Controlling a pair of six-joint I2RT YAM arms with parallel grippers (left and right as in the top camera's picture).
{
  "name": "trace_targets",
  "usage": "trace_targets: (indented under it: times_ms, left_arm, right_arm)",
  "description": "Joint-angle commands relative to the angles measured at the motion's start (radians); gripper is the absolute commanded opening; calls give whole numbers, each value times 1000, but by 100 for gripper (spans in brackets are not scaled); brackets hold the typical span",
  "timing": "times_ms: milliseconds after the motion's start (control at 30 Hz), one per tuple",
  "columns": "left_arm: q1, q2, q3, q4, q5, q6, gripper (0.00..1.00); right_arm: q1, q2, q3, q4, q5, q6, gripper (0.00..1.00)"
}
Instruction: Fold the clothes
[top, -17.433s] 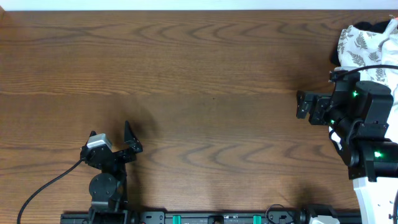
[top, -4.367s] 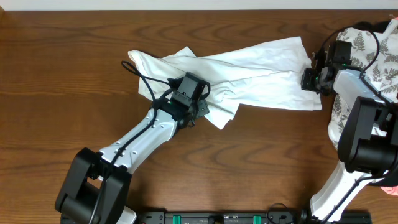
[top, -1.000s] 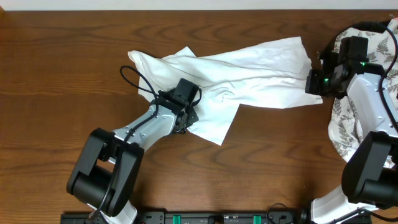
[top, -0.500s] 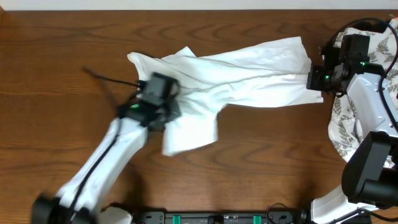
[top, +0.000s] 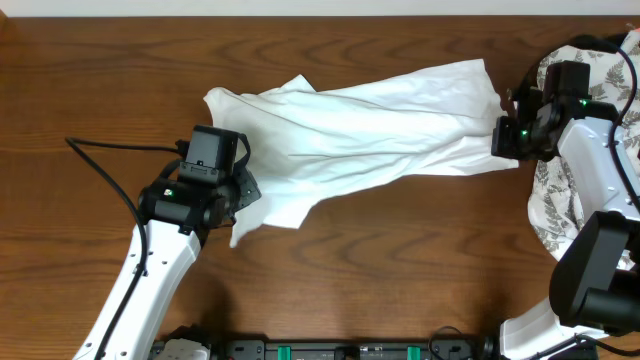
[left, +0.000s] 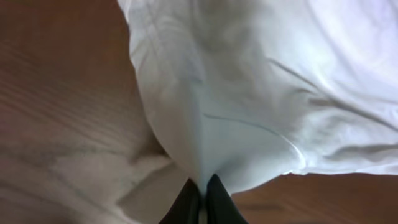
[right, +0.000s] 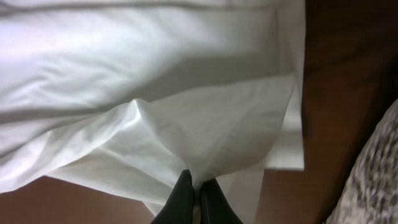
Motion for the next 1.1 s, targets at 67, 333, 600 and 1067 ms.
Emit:
trace_targets:
  times_ms: [67, 333, 600, 1067]
  left_arm:
    - [5, 2, 10, -41, -9, 15, 7]
    - [5, 2, 10, -78, -8, 15, 7]
    - [5, 2, 10, -97, -8, 15, 9]
    - [5, 12, -11, -139, -4, 14, 11]
  right_arm:
    - [-9, -12, 0, -66, -6, -7, 1]
    - [-9, -12, 0, -161, -35, 6, 1]
    - [-9, -12, 0, -269, -32, 35, 1]
    - [-8, -12, 0, -399, 86, 116, 1]
